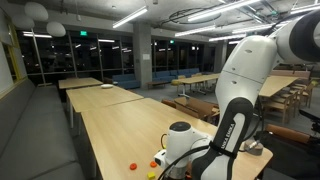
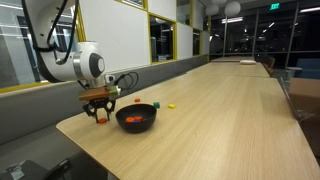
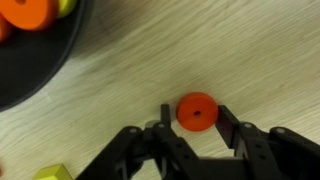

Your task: Put the orange rings in the black bowl

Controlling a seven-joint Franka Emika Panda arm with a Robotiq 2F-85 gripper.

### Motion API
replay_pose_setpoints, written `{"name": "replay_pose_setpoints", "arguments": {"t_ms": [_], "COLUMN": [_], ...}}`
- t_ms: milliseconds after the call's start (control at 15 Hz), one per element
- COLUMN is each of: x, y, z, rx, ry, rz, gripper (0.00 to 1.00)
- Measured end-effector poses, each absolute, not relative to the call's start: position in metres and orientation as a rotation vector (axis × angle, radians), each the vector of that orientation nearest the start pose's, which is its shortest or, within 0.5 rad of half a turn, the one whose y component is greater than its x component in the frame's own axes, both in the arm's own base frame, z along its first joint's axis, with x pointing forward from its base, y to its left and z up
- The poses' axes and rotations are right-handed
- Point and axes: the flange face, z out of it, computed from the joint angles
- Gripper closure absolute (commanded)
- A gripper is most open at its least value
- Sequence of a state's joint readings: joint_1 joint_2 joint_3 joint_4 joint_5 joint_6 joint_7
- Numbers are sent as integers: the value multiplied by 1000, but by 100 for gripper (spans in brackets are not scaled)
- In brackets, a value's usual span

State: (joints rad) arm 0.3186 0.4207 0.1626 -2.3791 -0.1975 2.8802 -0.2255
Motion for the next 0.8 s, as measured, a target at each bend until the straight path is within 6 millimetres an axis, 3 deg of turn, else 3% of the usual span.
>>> {"name": "replay_pose_setpoints", "arguments": {"t_ms": [133,467,800], "x": [444,451,467], "y": [250,248,235], "z": [159,172,212], "rx": [-2825,-2847,-2902], "ry": [-1329,-1328,-1290], "rz": [-145,-121,-124], "gripper": [75,75,75]}}
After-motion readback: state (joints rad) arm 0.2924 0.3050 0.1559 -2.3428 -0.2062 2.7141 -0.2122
